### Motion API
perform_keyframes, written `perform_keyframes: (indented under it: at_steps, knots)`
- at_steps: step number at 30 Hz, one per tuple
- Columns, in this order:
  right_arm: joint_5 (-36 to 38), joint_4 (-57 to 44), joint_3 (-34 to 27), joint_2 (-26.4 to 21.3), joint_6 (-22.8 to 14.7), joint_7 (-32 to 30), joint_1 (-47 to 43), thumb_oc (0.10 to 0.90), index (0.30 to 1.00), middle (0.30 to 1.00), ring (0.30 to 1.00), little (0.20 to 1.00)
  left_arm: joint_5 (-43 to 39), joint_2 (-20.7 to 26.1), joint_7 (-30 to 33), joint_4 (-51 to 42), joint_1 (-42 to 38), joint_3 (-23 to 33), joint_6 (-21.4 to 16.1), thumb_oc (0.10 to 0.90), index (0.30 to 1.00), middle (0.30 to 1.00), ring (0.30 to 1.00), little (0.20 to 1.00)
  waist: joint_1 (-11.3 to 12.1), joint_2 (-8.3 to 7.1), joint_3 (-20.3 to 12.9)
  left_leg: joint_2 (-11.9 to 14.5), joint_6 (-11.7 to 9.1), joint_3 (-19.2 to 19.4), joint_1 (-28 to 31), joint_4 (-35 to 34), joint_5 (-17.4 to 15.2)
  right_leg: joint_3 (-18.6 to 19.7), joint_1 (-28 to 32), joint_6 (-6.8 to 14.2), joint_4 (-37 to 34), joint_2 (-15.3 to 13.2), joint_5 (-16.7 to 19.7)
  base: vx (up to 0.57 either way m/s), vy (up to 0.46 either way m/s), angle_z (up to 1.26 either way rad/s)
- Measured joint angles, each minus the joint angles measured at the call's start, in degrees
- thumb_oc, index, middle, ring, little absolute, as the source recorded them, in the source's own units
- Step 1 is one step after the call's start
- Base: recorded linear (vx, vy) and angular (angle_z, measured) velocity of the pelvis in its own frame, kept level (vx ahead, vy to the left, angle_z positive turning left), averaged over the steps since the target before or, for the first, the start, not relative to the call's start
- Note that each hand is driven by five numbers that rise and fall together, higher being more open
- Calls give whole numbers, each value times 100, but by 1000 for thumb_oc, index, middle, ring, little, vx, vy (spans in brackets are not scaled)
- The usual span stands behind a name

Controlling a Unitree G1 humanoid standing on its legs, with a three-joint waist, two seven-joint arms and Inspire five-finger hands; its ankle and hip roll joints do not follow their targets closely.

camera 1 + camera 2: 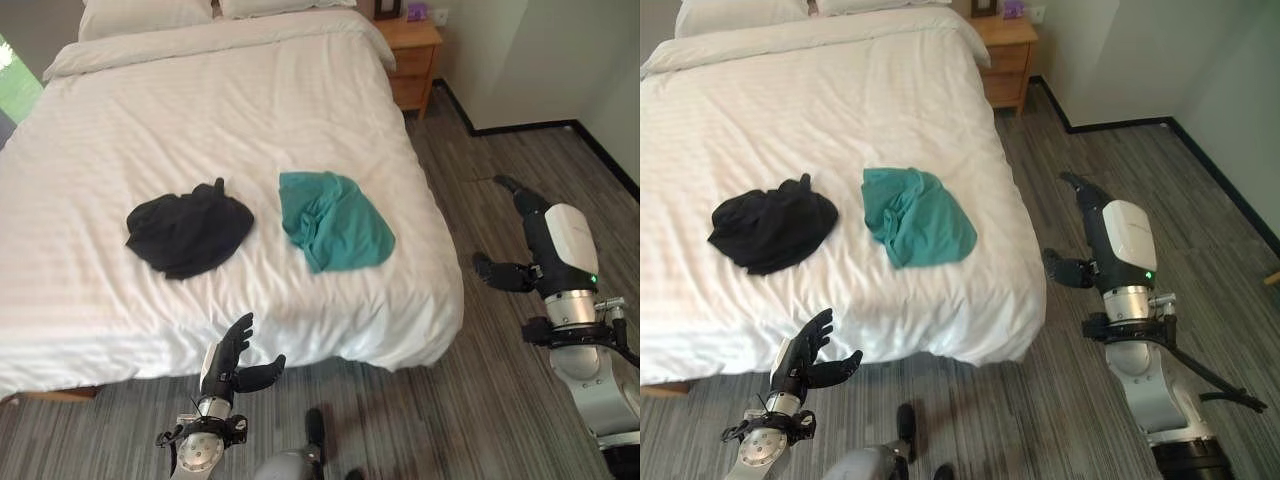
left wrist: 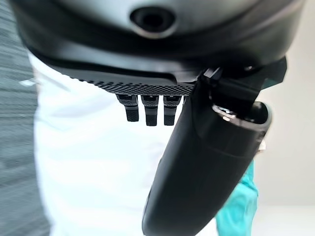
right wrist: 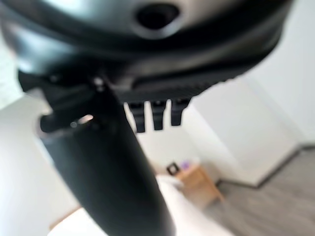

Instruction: Pick up bed clothes into laundry basket.

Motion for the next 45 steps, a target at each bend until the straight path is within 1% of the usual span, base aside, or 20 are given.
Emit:
perform_keyframes:
  at_steps: [1, 2, 3, 4, 6, 7, 8, 9, 10, 13, 17, 18, 19, 20, 22, 25, 28, 36, 39, 45]
  knots:
    - [-54, 14, 126, -68, 55, 11, -93, 800, 900, 900, 900, 900, 15, 11, 7, 143, -245, -147, 34, 800, 900, 900, 900, 900, -152, 89, 24, 128, 47, -417, 182, -68, 11, -57, -638, 101, 1558, -92, -209, 40, -141, 102]
    - [-112, -49, 280, -110, 57, 26, -180, 800, 900, 900, 900, 900, 26, 58, 32, 124, -278, -216, 26, 800, 900, 900, 900, 900, -157, 46, 18, 77, 147, -811, 273, -71, -138, 15, -1085, 140, 2530, -303, -377, 35, -148, 94]
    - [-142, -81, 383, -117, 55, 25, -315, 800, 900, 900, 900, 900, 27, 73, 46, 117, -288, -216, 25, 800, 900, 900, 900, 900, -188, 32, 14, 65, 80, -924, 289, -70, -183, 126, -1291, 105, 2873, -422, -461, 32, -82, 72]
    - [-173, -201, 606, -140, 53, 34, -618, 800, 900, 900, 900, 900, 25, 93, 51, 124, -353, -193, 29, 800, 900, 900, 900, 900, -157, 9, 34, -22, 78, -1142, 269, -69, -199, 314, -1688, 90, 3038, -742, -624, 118, -238, 65]
    - [-282, -198, 816, -189, -83, 45, -1017, 800, 900, 900, 900, 900, 35, 103, 29, 172, -533, -195, 22, 800, 900, 900, 900, 900, -30, 58, 165, -102, 1, -1429, 284, -45, -220, 607, -2051, 59, 2616, -1127, -690, 100, -334, 97]
    - [-387, -9, 1139, -222, -51, -40, -1206, 800, 900, 900, 900, 900, 55, 53, 31, 495, -771, -243, -18, 800, 900, 900, 900, 900, -20, 108, 194, 19, -201, -1740, 221, 79, -268, 907, -1934, 51, 1983, -1055, -711, 64, -209, 115]
    - [-383, 38, 1694, -107, 344, 219, -1779, 800, 900, 900, 900, 900, 24, 110, 49, 506, -703, -115, -1, 800, 900, 900, 900, 900, -63, -55, 199, -6, -249, -1705, 259, 72, -242, 812, -1892, 120, 1321, -1190, -461, 100, -153, 73]
    - [-398, 201, 2319, 302, 208, 343, -2366, 800, 900, 900, 900, 900, -16, 101, 21, 543, -609, 21, 13, 800, 900, 900, 900, 900, 179, -204, 183, 103, -367, -1582, 357, -23, -286, 529, -1778, -103, 884, -1206, 331, 24, -55, 44]
    - [-413, 186, 2566, 372, 29, 453, -2518, 800, 900, 900, 900, 900, -66, 77, 20, 483, -579, -62, 8, 800, 900, 900, 900, 900, 345, -215, 191, 185, -409, -1432, 338, -7, -257, 379, -1563, -178, 550, -1121, 472, 0, 0, 33]
    - [-538, 103, 2735, 369, -205, 616, -2629, 800, 900, 900, 900, 900, -70, 75, 7, 308, -467, -174, -18, 800, 900, 900, 900, 900, 504, -235, 197, 319, -491, -1334, 341, -14, -313, 266, -1371, -219, 414, -959, 432, 0, 0, 50]
    - [-537, 133, 2591, 360, -102, 615, -2660, 800, 900, 900, 900, 900, -92, 76, 36, 303, -415, -107, -16, 800, 900, 900, 900, 900, 472, -266, 202, 323, -540, -1214, 404, -66, -346, 389, -1246, -253, 182, -925, 458, 142, -129, -6]
    - [-544, 194, 2642, 469, -77, 619, -2673, 800, 900, 900, 900, 900, -137, 23, 27, 372, -309, -39, -18, 800, 900, 900, 900, 900, 581, -224, 210, 323, -578, -1219, 348, -67, -366, 373, -1154, -255, 161, -931, 458, 310, -270, -14]
    - [-610, 1007, 2722, 961, -93, 463, -2826, 800, 900, 900, 900, 900, -188, -342, -142, 749, -240, 438, -196, 800, 900, 900, 900, 900, 514, -256, 164, 336, -1024, -1258, 441, 91, -608, 196, -846, -265, -149, -951, 466, 57, -29, 17]
    - [-616, 1718, 2859, 1235, 231, 481, -2900, 800, 900, 900, 900, 900, -389, -500, -53, 981, -244, 560, -115, 800, 900, 900, 900, 900, 454, -301, 2, 311, -1054, -1276, 570, 93, -701, 191, -480, -272, -563, -915, 618, 15, -19, 50]
    - [-687, 2035, 3021, 1070, 439, 683, -2856, 800, 900, 900, 900, 900, -441, -334, -25, 1002, -114, 575, -45, 800, 900, 900, 900, 900, 686, -359, -43, 407, -942, -1159, 514, -99, -737, -18, -428, -262, -775, -851, 633, 8, -16, 59]
    - [-738, 2041, 2927, 1129, 543, 733, -2672, 800, 900, 900, 900, 900, -442, -110, 57, 1283, 196, 708, 271, 800, 900, 900, 900, 900, 803, -384, -22, 355, -806, -1203, 402, -69, -556, -105, -484, -326, -872, -883, 704, 7, 5, 22]
    - [-745, 2125, 2832, 1260, 564, 769, -2627, 800, 900, 900, 900, 900, -399, -26, 31, 1616, 503, 735, 295, 800, 900, 900, 900, 900, 806, -373, -14, 259, -792, -1191, 421, -67, -547, -73, -369, -299, -1015, -969, 720, 19, 14, 11]
    - [-877, 2798, 2908, 1365, 539, 723, -2748, 800, 900, 900, 900, 900, -392, -51, -19, 1937, 277, 602, 308, 800, 900, 900, 900, 900, 759, -359, -1, 275, -790, -1189, 472, -66, -544, -61, -280, -256, -1048, -951, 706, -22, 4, 2]
    - [-971, 3260, 2851, 1493, 882, 709, -2800, 800, 900, 900, 900, 900, -394, -75, -8, 2205, -63, 606, 353, 800, 900, 900, 900, 900, 745, -329, 43, 326, -793, -1201, 388, -68, -545, -66, -357, -260, -1050, -894, 708, -2, -3, 4]
    - [-1020, 3262, 2849, 1620, 894, 685, -2675, 800, 900, 900, 900, 900, -389, -178, -3, 3028, -114, 619, 397, 800, 900, 900, 900, 900, 624, -265, 74, 322, -794, -1160, 388, -68, -543, -30, -376, -250, -1051, -908, 734, -2, 0, -3]
